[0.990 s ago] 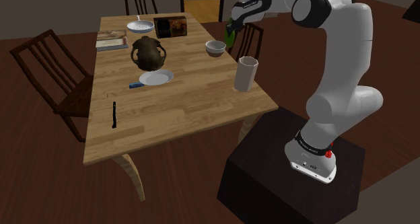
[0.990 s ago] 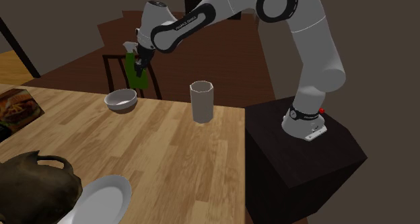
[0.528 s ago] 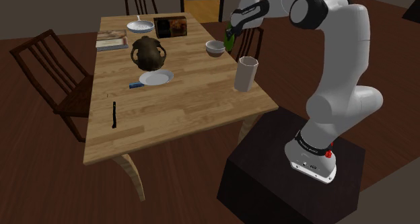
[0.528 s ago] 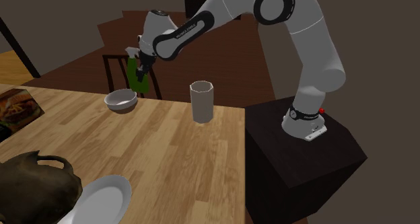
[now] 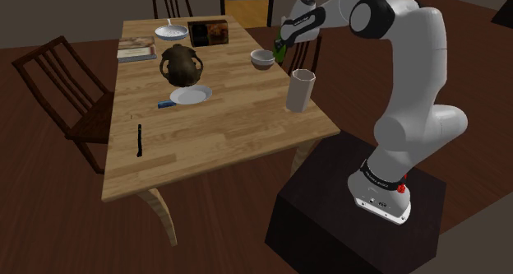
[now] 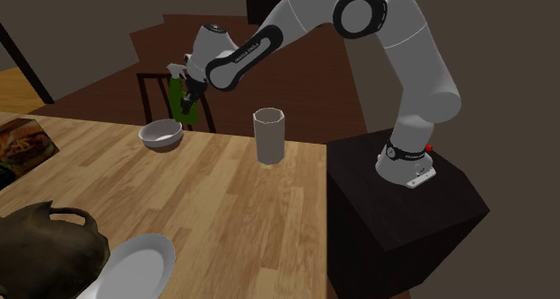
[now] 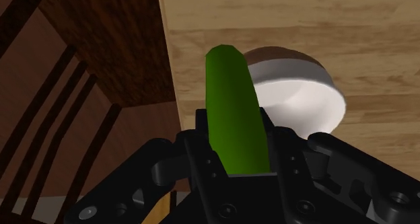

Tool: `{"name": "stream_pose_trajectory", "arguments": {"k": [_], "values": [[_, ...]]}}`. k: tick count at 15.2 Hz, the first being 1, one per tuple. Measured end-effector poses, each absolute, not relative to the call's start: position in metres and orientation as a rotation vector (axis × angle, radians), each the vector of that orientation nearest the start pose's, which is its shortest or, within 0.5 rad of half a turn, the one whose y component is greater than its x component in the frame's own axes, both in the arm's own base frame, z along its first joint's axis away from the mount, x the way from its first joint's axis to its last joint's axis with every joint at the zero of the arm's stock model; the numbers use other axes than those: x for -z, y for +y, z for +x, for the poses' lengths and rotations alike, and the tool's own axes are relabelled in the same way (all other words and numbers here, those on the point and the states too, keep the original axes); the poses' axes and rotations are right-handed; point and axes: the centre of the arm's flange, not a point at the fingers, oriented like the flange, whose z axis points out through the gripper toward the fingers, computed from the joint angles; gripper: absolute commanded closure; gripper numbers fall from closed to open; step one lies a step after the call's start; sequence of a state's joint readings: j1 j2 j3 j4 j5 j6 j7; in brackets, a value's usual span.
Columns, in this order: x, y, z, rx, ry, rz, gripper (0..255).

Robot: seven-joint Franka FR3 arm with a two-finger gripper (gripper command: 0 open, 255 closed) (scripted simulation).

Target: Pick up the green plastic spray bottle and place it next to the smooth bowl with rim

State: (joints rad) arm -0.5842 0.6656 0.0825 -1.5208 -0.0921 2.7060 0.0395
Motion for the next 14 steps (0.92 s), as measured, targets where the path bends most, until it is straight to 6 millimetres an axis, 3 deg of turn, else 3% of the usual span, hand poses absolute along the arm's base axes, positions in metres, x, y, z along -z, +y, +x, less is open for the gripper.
{"name": "stream_pose_trajectory", "arguments": {"k": [7,8,11,14], "values": [[-0.322,-0.375,0.652,0.868,0.784,-3.065,255],[-0.322,-0.374,0.654,0.869,0.784,-3.065,0],[-0.301,-0.369,0.652,0.755,0.779,-3.075,0],[-0.297,-0.368,0.651,0.734,0.779,-3.076,0]]}}
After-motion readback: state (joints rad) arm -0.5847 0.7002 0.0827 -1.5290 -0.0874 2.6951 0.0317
